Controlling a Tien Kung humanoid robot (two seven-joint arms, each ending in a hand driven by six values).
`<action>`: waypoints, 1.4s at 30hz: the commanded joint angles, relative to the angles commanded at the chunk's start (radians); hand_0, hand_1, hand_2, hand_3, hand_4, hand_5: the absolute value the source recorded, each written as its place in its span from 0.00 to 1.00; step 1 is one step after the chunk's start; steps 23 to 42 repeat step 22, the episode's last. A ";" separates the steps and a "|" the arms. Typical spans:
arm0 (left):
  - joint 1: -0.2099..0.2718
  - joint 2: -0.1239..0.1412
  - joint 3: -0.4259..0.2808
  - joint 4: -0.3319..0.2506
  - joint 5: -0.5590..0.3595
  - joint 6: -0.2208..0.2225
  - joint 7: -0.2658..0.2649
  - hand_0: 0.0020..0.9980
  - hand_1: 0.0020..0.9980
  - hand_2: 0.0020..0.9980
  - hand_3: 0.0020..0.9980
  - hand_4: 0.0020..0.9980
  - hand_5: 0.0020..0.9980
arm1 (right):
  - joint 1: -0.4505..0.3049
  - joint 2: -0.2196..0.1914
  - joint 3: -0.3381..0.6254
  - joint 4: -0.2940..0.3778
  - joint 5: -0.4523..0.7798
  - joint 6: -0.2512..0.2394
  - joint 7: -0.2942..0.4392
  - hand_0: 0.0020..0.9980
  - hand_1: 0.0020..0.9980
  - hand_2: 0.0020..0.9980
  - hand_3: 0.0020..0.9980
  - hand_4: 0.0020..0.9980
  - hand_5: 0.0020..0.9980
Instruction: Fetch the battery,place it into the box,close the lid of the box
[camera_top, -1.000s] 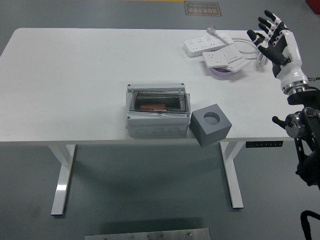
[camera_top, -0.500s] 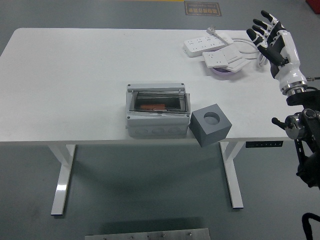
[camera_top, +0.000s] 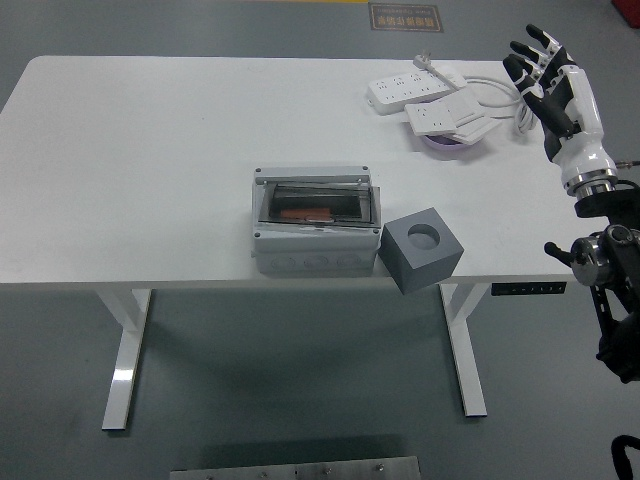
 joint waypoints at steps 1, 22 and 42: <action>0.001 0.000 0.001 0.000 -0.002 0.000 -0.001 0.63 0.67 0.59 0.60 0.60 0.03 | -0.002 0.000 -0.002 0.000 0.003 -0.003 0.003 0.88 0.82 0.84 0.88 1.00 0.50; 0.002 0.002 0.009 0.001 -0.027 0.003 -0.009 0.64 0.67 0.59 0.60 0.60 0.04 | -0.008 0.012 0.008 0.010 0.009 -0.022 0.018 0.77 0.73 0.75 0.81 0.90 0.35; 0.002 0.002 0.009 0.001 -0.027 0.003 -0.009 0.64 0.67 0.59 0.60 0.60 0.04 | -0.008 0.012 0.008 0.010 0.009 -0.022 0.018 0.77 0.73 0.75 0.81 0.90 0.35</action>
